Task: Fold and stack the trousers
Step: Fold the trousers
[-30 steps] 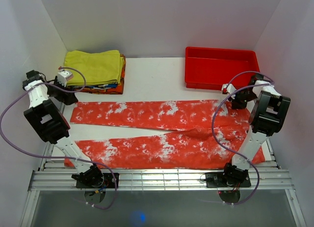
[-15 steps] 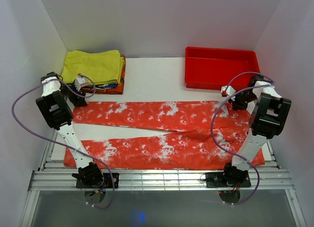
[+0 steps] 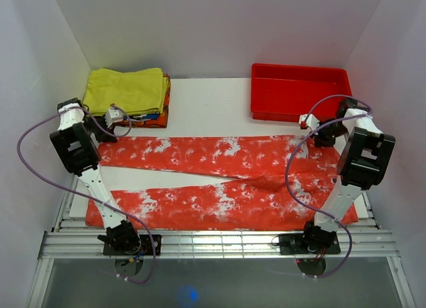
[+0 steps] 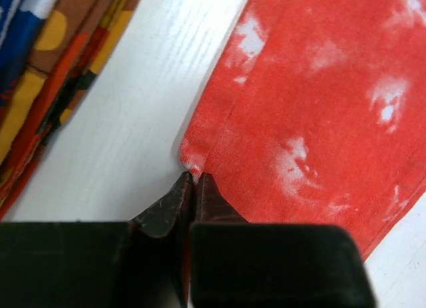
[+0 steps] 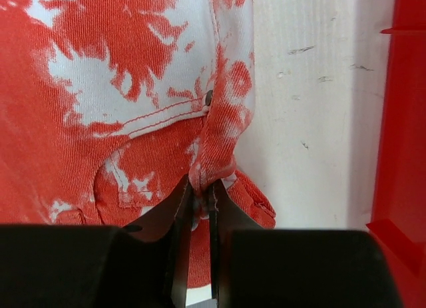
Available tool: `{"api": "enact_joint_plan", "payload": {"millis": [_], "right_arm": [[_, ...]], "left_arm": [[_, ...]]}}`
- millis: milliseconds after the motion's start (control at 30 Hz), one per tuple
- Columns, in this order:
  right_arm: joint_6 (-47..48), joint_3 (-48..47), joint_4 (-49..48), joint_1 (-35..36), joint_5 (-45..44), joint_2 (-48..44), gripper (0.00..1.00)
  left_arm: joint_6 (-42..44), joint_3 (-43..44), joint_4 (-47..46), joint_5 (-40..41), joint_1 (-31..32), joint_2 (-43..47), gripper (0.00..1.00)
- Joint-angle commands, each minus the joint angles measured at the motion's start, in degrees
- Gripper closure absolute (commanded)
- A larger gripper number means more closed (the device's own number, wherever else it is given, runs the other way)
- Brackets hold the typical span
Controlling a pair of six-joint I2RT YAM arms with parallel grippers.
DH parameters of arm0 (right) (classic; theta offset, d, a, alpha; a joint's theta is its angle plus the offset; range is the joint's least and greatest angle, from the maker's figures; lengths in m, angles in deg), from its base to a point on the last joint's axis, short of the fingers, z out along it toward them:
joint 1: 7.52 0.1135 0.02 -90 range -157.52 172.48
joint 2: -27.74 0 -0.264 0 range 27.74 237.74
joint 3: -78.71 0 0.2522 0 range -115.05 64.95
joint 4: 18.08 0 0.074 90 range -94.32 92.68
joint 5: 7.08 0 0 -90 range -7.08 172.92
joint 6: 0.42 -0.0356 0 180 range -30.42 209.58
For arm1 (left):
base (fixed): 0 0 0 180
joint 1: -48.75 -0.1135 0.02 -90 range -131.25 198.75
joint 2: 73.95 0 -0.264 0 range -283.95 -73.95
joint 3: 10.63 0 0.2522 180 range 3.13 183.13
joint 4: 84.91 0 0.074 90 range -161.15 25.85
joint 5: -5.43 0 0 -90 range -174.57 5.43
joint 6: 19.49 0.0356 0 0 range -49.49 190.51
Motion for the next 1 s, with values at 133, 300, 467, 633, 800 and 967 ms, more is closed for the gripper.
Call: {"api": "enact_joint_plan", "payload": {"millis": [133, 300, 467, 633, 800, 967], "right_arm": [[-5.3, -7.6, 1.1, -0.4, 3.1, -5.9, 0.92], [-7.8, -11.1, 0.2, -2.1, 5.9, -8.8, 0.92], [-4.5, -5.5, -0.1, -5.0, 8.3, -16.9, 0.92], [1.7, 2.6, -1.3, -12.1, 14.3, -28.5, 0.92], [14.7, 17.3, -0.6, -20.8, 19.5, -39.2, 0.92], [38.1, 29.7, 6.5, -31.0, 17.0, -44.5, 0.92]], "left_arm": [[-4.7, -1.8, -0.3, 2.5, -1.8, 2.8, 1.0], [-15.9, -5.6, -13.6, -2.6, -2.4, 11.9, 1.0], [-19.5, -21.6, -22.2, -5.3, -4.2, 28.1, 1.0], [-22.4, -35.1, -26.8, -9.3, -8.7, 43.6, 1.0], [-12.1, -56.8, -23.9, -9.4, -12.6, 66.6, 1.0], [2.9, -74.2, -13.8, -0.8, -13.7, 79.6, 1.0]]}}
